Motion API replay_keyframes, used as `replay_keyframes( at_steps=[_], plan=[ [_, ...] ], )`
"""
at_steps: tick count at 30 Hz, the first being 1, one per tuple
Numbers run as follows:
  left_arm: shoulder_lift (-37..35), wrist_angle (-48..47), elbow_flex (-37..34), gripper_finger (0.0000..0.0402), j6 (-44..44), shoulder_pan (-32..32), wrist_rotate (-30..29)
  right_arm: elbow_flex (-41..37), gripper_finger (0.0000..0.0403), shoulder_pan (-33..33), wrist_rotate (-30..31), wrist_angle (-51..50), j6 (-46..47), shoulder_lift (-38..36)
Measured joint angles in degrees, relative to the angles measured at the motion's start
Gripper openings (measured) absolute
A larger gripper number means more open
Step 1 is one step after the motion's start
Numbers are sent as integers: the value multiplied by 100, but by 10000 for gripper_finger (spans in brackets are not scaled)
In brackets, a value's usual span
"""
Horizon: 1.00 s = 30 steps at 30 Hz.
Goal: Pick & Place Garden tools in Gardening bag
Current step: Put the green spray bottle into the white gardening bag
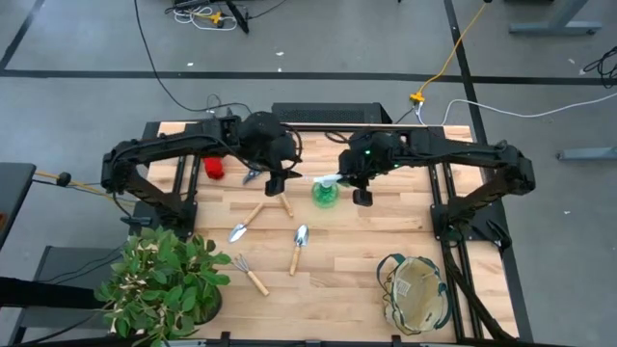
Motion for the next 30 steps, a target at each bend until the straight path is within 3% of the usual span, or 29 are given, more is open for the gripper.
replay_keyframes(
  at_steps=[30],
  plan=[
    [-201, 20, -4, 199, 63, 0, -618, 2, 49, 809, 7, -2095, 151, -2008]
  ],
)
